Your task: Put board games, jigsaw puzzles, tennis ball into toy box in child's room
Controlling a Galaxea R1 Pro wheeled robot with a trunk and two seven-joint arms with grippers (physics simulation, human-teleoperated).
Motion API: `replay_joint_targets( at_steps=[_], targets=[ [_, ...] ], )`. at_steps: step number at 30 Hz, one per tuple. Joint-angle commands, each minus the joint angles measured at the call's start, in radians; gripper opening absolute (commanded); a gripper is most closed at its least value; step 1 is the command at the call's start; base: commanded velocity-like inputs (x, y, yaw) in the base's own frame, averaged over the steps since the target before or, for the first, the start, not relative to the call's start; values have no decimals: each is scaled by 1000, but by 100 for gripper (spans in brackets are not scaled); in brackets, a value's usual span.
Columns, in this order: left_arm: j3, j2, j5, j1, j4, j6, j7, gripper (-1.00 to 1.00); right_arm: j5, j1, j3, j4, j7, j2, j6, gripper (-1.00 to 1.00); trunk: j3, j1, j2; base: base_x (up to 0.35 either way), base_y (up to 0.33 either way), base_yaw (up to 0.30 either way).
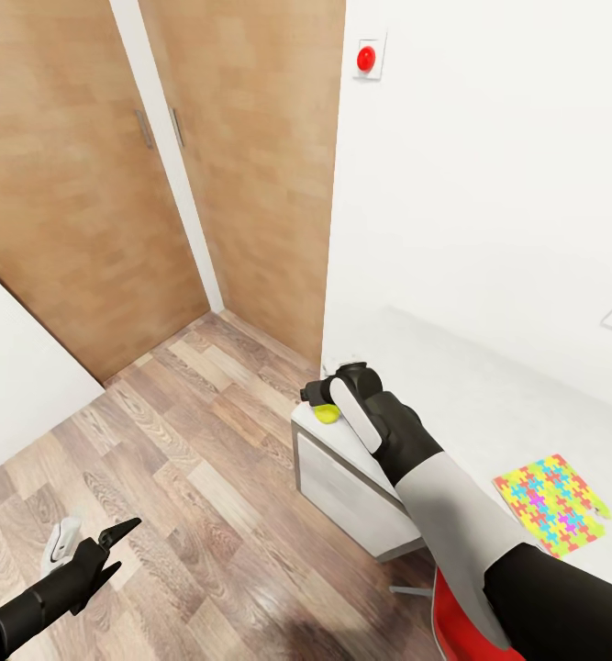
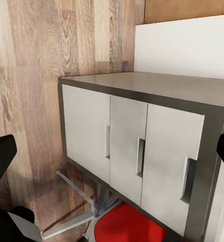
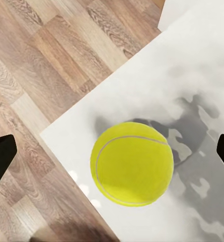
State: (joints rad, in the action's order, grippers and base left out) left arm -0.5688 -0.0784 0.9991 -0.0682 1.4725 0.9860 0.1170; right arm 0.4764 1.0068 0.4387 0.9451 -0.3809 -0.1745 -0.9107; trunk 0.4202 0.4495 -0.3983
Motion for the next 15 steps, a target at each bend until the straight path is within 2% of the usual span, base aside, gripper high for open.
replay_joint_targets(
  at_steps=[1, 15],
  targets=[
    [-2, 0, -10, -1, 0, 5, 10, 100, 10, 1, 1, 0, -10, 0, -2, 100, 2, 1, -2, 0, 0, 0],
    [-2, 0, -10, -1, 0, 5, 10, 100, 11, 2, 0, 0, -9, 0, -2, 100, 2, 1, -2, 0, 0, 0]
  ],
)
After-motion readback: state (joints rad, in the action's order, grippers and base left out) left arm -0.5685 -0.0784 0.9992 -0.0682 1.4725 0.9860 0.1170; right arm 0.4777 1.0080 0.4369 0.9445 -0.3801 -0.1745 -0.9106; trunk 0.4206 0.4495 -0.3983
